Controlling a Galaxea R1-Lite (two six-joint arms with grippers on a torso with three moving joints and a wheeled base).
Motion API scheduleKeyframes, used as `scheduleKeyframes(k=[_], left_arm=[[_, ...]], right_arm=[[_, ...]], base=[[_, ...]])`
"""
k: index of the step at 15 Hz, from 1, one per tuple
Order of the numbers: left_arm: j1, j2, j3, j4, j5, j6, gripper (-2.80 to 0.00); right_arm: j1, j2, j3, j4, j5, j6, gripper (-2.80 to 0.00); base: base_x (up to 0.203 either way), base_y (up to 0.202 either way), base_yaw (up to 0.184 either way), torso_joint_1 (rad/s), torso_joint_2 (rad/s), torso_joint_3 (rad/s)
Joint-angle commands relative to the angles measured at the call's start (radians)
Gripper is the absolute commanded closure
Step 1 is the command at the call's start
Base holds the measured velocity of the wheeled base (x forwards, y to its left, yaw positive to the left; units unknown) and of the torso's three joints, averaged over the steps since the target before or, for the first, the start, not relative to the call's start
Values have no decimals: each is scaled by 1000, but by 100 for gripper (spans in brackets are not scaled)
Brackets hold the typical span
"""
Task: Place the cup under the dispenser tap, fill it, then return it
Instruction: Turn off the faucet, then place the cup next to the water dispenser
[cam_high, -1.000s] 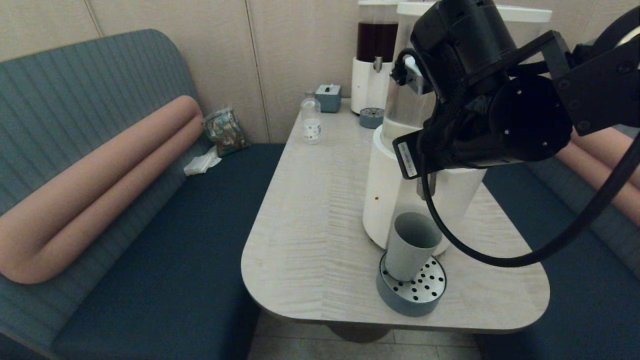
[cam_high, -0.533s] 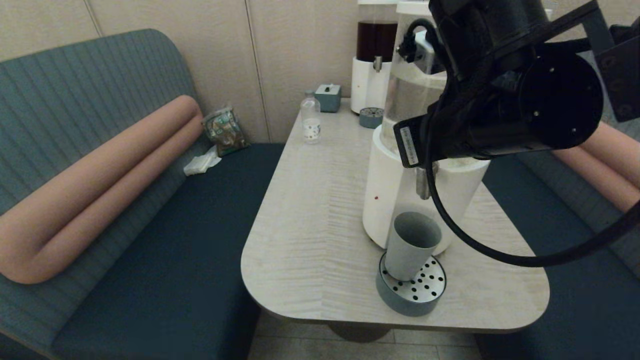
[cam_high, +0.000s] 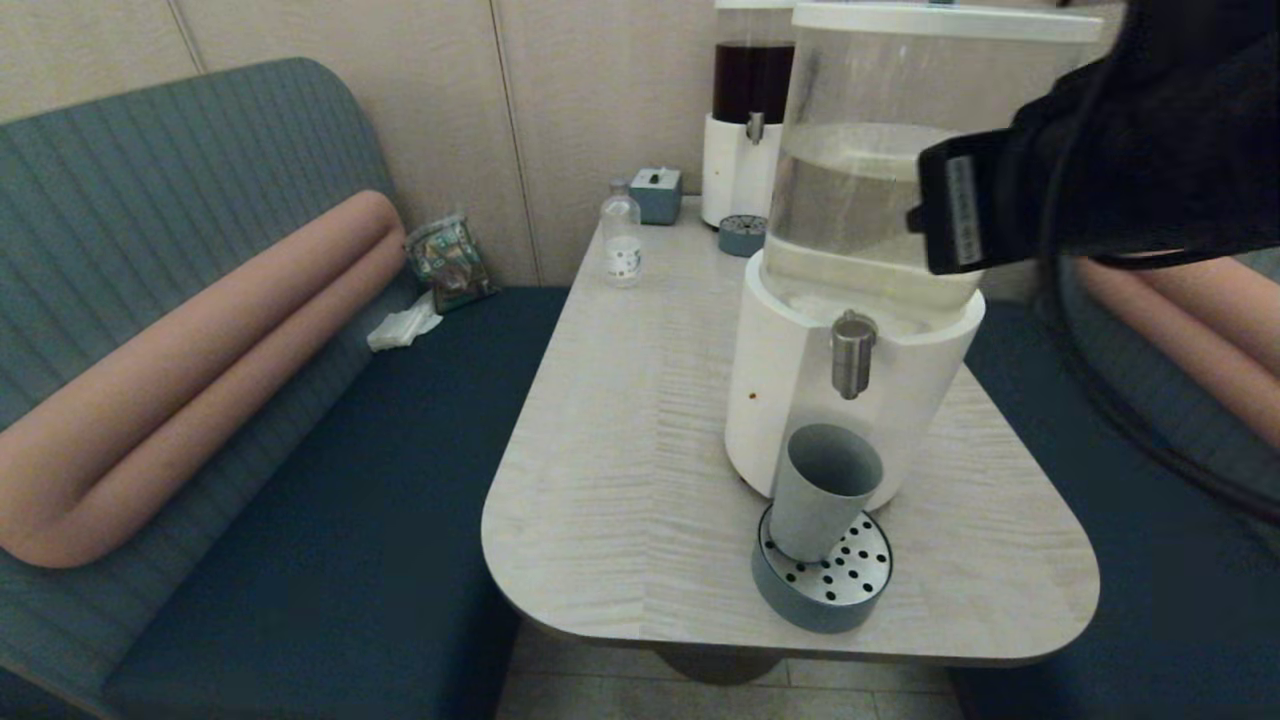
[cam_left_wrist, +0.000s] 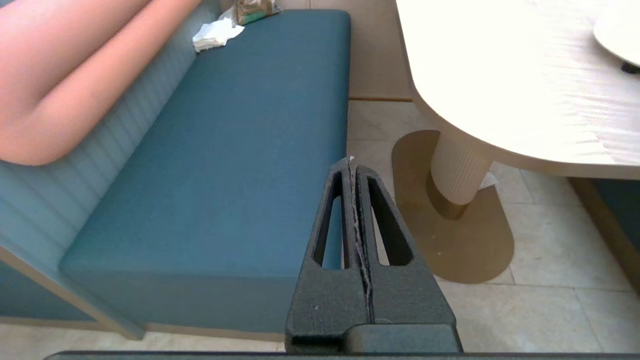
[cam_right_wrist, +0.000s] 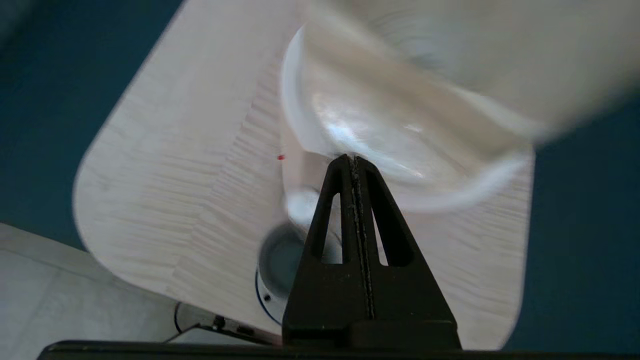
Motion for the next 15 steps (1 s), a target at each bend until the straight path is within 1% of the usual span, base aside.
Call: scheduleKeyframes(k=[1, 2, 3, 4, 5, 7, 11, 13, 15], left_arm=[[0, 1, 0, -1, 1, -15, 0], [-1, 1, 0, -1, 3, -41, 0], [-1, 1, 0, -1, 4, -43, 0], [0, 1, 0, -1, 6, -44, 0], [1, 1, 0, -1, 9, -44, 0], [0, 1, 0, -2, 9, -45, 0], [0, 1, 2, -2, 9, -49, 0], [-1, 1, 2, -2, 9, -50, 0], [0, 1, 2, -2, 9, -52, 0]], right_arm=[[1, -153, 42, 6, -12, -1, 0], [-4, -229, 74, 7, -29, -3, 0], [-20, -307, 107, 7, -43, -5, 0], [-53, -381, 140, 7, -51, -10, 0], [-114, -465, 178, 5, -57, -18, 0], [-266, -601, 255, -2, -64, -24, 0], [-533, -876, 413, -25, -66, -20, 0], [-603, -1002, 488, -28, -54, -24, 0], [-651, -1143, 575, -20, -7, -26, 0]], base=[[0, 0, 0, 0, 0, 0], [0, 0, 0, 0, 0, 0], [0, 0, 0, 0, 0, 0], [0, 0, 0, 0, 0, 0], [0, 0, 0, 0, 0, 0], [0, 0, 0, 0, 0, 0], [0, 0, 0, 0, 0, 0], [0, 0, 0, 0, 0, 0], [0, 0, 0, 0, 0, 0]])
